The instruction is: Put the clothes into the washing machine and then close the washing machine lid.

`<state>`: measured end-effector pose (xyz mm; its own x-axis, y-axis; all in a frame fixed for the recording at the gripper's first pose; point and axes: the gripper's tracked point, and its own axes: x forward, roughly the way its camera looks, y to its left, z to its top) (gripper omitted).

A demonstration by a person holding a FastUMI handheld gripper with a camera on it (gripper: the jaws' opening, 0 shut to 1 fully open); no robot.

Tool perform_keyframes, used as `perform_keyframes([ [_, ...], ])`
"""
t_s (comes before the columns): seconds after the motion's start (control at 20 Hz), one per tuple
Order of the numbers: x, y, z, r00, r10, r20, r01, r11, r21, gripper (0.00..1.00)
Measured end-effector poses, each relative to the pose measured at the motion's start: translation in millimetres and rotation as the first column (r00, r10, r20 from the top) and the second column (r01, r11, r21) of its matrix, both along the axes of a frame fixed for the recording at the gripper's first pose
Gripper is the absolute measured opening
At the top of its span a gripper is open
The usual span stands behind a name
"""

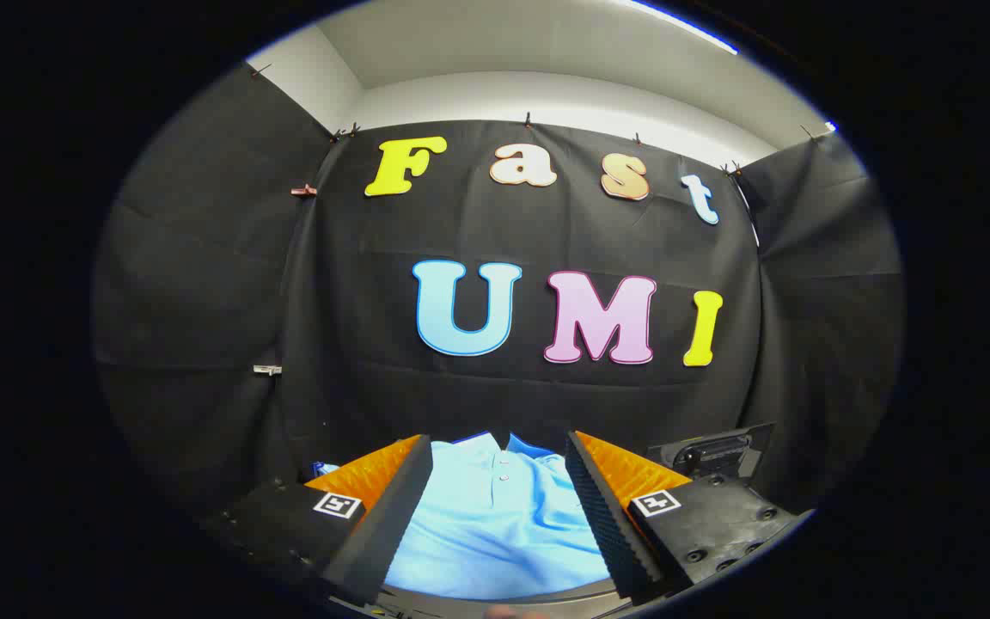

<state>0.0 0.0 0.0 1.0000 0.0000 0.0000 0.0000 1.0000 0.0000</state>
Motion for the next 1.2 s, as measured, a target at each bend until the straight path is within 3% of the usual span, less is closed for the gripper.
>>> perform_keyframes([
  [1.2,13,-5,0,0.999,0.033,-0.031,-0.033,0.999,-0.013,0.98],
])
